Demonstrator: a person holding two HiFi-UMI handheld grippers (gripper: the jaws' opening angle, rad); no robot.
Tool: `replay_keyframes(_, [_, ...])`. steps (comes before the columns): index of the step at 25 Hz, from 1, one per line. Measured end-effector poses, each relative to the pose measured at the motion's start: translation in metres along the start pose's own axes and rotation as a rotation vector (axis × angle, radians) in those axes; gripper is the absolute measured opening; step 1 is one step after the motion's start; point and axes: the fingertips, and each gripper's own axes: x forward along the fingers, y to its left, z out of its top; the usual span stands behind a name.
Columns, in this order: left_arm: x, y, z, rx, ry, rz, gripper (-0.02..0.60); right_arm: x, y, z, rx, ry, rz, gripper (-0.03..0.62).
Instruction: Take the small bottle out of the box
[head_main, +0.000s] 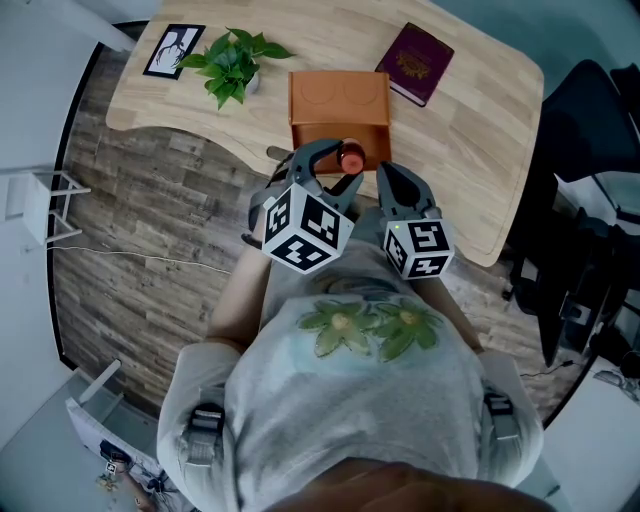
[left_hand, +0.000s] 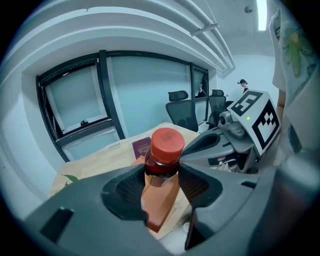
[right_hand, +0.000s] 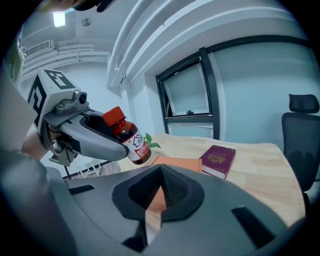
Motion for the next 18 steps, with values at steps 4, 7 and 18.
replay_keyframes(4, [-0.0013, 0.0001, 0.0005, 0.008, -0.005, 0.006, 0.209, -0.0001, 0.0002, -0.0006, -0.001, 0.0, -0.002, 0.008])
replay_keyframes(7, [-0.0018, 0.0013, 0.0013, 0.01, -0.01, 0.007, 0.209, 0.0013, 0.0003, -0.0005, -0.001, 0.001, -0.003, 0.008])
replay_keyframes(18, [-0.0014, 0.0041, 0.0003, 0.019, -0.007, 0.002, 0.209, 0.0041, 0.0013, -0.0004, 0.002, 0.0, -0.006, 0.008])
